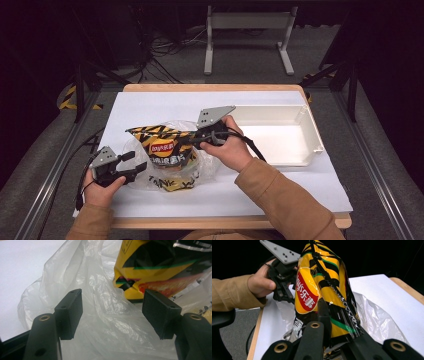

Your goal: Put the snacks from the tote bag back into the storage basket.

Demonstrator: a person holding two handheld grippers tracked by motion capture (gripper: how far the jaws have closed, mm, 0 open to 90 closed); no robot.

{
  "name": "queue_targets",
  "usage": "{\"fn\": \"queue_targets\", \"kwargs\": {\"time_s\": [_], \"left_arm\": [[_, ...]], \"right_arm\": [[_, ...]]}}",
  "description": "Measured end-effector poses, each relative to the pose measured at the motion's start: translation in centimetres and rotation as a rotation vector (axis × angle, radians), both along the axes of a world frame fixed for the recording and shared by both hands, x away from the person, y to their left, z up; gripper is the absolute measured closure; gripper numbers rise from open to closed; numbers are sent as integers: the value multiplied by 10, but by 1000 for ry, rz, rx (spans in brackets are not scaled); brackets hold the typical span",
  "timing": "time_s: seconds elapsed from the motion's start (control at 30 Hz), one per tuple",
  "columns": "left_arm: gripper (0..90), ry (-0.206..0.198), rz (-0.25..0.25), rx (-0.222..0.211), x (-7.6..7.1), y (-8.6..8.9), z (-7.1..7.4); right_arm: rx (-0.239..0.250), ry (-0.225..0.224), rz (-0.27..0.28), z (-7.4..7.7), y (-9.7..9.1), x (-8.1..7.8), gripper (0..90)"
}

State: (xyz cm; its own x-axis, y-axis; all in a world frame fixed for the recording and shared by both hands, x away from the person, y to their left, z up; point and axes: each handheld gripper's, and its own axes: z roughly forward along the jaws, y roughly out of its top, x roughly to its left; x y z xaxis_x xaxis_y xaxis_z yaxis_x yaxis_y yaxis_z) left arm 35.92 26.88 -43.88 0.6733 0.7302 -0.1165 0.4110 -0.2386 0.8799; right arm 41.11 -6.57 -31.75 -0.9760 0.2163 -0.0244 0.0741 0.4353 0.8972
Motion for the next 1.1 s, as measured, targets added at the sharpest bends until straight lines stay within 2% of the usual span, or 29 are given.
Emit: {"fn": "queue_targets", "kwargs": {"time_s": [0.23, 0.37, 0.83, 1.1], "left_arm": [[340, -34, 19, -9, -4, 7, 4], [340, -40, 8, -7, -5, 7, 5], [332, -28, -20, 24, -5, 2, 3], [331, -29, -21, 22, -5, 3, 3]], "right_arm": [[17, -14, 5, 15, -1, -3, 900], [42, -12, 7, 23, -2, -3, 900], [115, -25, 8, 46, 3, -3, 900], [120, -35, 20, 61, 5, -4, 900]]}}
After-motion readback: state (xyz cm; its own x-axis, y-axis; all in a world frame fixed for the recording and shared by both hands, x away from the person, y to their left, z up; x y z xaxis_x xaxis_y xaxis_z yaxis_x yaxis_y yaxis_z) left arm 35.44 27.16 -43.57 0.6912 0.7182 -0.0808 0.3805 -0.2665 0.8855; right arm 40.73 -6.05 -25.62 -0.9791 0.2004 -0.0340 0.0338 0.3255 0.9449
